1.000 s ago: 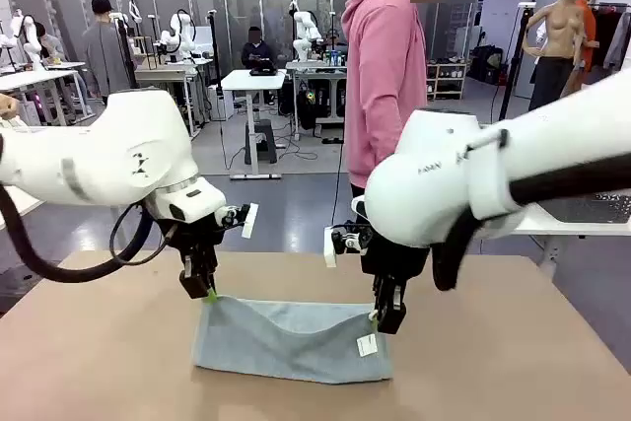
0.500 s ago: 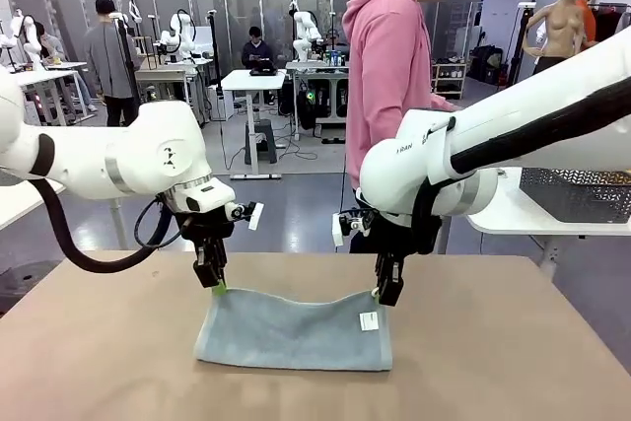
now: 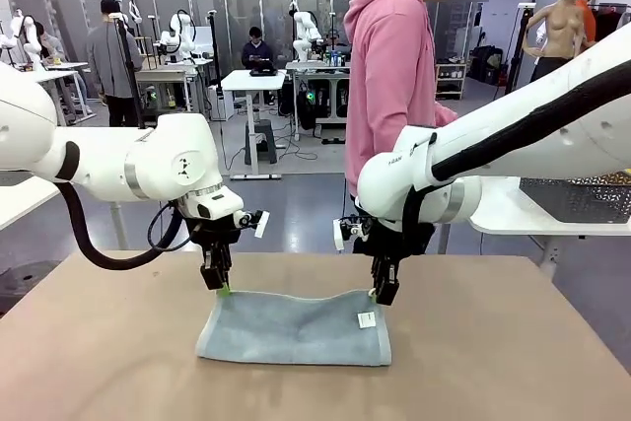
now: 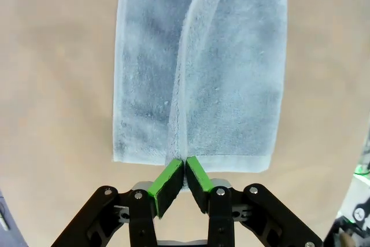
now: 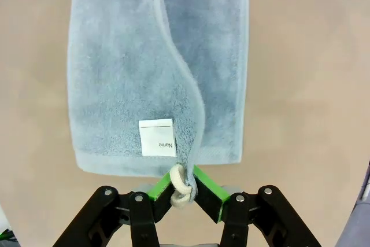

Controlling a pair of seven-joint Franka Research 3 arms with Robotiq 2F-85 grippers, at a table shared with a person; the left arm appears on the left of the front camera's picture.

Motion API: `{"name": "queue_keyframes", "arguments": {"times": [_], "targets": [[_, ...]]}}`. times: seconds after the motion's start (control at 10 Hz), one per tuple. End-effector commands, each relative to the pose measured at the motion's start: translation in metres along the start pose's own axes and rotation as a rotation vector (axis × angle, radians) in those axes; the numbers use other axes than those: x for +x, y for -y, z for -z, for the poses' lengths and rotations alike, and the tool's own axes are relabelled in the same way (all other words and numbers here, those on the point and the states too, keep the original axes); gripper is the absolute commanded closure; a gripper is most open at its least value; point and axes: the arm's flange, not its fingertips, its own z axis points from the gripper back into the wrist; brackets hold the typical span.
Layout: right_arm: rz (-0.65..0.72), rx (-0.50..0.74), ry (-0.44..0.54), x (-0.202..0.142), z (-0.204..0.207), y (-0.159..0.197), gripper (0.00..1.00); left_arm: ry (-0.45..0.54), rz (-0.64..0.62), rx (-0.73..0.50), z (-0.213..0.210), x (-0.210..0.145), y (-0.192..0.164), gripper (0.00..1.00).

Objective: Fold the towels and place them in the basket.
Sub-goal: When a person lays out a Towel with hook on the table, fold it in half twice.

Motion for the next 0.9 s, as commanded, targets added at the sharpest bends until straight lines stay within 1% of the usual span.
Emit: {"name": "queue_keyframes", "arguments": {"times": [0.0,0.1,0.3,0.4,0.5,0.6,0.7,0.8], "targets": [[-0.016,-0.024,0.014,0.006,0.004,0.012,0.91,-0.008,-0.041,0.012,0.0,0.005,-0.009,0.89],[0.0,-0.036,0.01,0.006,0.006,0.016,0.91,-0.013,-0.027,0.024,0.002,0.006,-0.01,0.89],[0.012,-0.049,0.004,0.006,0.01,0.02,0.91,-0.004,-0.044,0.028,0.005,0.005,-0.016,0.89],[0.02,-0.048,0.008,0.006,0.012,0.021,0.91,0.002,-0.051,0.034,0.007,0.006,-0.016,0.86],[0.03,-0.052,-0.002,0.005,0.013,0.022,0.91,-0.006,-0.064,0.038,0.008,0.006,-0.017,0.61],[0.047,-0.06,-0.012,0.003,0.013,0.022,0.62,-0.001,-0.072,0.042,0.009,0.005,-0.017,0.44],[0.054,-0.078,-0.027,0.001,0.012,0.022,0.56,0.002,-0.07,0.049,0.009,0.006,-0.018,0.21],[0.051,-0.087,-0.048,0.003,0.012,0.02,0.28,0.014,-0.069,0.057,0.008,0.006,-0.016,0.06]]}}
